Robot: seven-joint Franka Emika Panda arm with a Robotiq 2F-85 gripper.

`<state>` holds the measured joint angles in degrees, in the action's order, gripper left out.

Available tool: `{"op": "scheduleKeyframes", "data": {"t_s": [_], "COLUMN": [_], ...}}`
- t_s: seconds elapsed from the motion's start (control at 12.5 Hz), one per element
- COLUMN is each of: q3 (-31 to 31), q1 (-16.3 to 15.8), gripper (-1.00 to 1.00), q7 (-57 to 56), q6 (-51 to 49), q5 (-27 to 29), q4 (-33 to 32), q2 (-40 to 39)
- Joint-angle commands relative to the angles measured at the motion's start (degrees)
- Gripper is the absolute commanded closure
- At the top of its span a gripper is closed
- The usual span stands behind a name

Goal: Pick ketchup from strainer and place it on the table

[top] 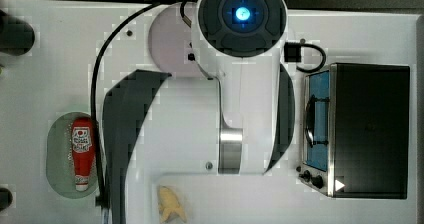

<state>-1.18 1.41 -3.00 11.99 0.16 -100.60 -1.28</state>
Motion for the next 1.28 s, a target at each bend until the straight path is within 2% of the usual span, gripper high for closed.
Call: {"op": "scheduleKeyframes", "data": {"t_s": [0.08,0.24,0.48,0.72,1.28], "q3": [-2.4,-4.1,-9.9,-18.3,-36.5], "q1": [5.9,5.3,3.4,1.7,0.4], "gripper": [-0.58,-0.99,-1.0,-1.0,-1.0], "q7": [2.2,2.2,2.2,2.3,3.0], "q6": [-6.4,-6.3,-5.7,-2.8,7.8], "q5": [1.8,2.1,2.4,2.4,2.1], "q4": [-8.0,-8.0,-8.0,-8.0,-8.9], "q2": [12.5,12.2,11.0,8.8,-0.9]}}
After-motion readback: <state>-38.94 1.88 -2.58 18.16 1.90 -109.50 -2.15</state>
